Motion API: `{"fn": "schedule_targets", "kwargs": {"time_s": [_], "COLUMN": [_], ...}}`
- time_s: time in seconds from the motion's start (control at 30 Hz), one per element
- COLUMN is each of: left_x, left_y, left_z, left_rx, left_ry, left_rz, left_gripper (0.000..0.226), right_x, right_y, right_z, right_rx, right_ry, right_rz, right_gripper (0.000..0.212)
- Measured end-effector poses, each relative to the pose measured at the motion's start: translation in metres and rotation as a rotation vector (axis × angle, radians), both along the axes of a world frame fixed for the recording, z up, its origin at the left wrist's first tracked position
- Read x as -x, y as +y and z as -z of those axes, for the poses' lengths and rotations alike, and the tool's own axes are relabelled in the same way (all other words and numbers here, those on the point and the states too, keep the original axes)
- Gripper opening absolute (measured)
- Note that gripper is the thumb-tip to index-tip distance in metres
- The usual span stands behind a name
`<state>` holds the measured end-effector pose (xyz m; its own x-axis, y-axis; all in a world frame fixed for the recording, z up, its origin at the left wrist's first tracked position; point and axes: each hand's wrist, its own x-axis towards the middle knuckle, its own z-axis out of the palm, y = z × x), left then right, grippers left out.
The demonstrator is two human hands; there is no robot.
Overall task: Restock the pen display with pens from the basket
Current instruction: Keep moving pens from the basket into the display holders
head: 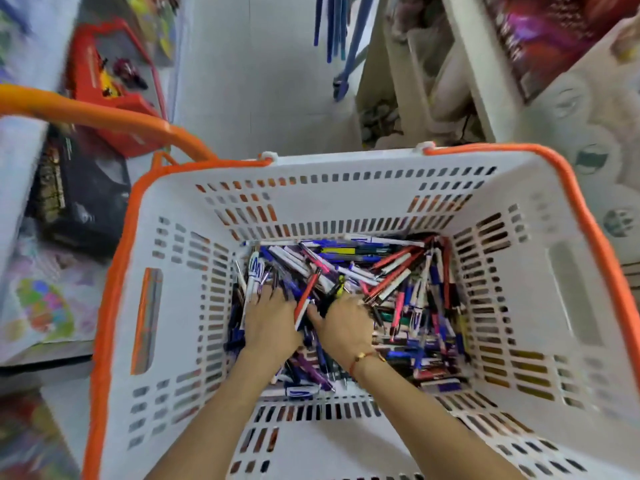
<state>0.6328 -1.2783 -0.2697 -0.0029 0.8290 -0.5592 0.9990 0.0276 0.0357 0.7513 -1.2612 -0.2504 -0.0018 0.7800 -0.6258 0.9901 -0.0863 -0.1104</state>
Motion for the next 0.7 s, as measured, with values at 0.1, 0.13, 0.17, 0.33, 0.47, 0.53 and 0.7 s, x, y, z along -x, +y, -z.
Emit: {"fn": "schedule_targets", "kwargs": {"time_s": [0.1, 0.13, 0.17, 0.33, 0.47, 0.53, 0.7], "left_x": [-0.001, -0.001, -0.001, -0.003, -0.004, -0.002, -0.010], "left_y": [0.002, 0.002, 0.001, -0.001, 0.006, 0.014, 0.028], "left_z": [0.002, 0.002, 0.004, 0.004, -0.008, -0.023, -0.066], "left_rx": [-0.017, -0.007, -0.008, 0.029, 0.223, 0.246, 0.391], "left_ry": [-0.008, -0.032, -0.082, -0.277, -0.467, -0.641, -1.275], "left_rz": [0.025, 0.027, 0.011, -0.075, -0.164, -0.284, -0.819], "left_gripper": [0.037, 0.035, 0.033, 0.034, 0.028, 0.021, 0.023], "right_x": [0.009, 0.009, 0.008, -0.005, -0.022, -0.036, -0.074], "right_y": [0.007, 0.010, 0.013, 0.032, 0.037, 0.039, 0.039], "right_z": [0.016, 0.021, 0.025, 0.022, 0.005, -0.012, -0.051], "right_rx": [0.044, 0.059, 0.071, 0.250, 0.410, 0.449, 0.545], "right_ry": [0.074, 0.135, 0.213, 0.450, 0.596, 0.665, 0.946], "right_rz": [0.175, 0.247, 0.306, 0.384, 0.451, 0.477, 0.536], "right_gripper": [0.064, 0.053, 0.042, 0.043, 0.047, 0.048, 0.033]}}
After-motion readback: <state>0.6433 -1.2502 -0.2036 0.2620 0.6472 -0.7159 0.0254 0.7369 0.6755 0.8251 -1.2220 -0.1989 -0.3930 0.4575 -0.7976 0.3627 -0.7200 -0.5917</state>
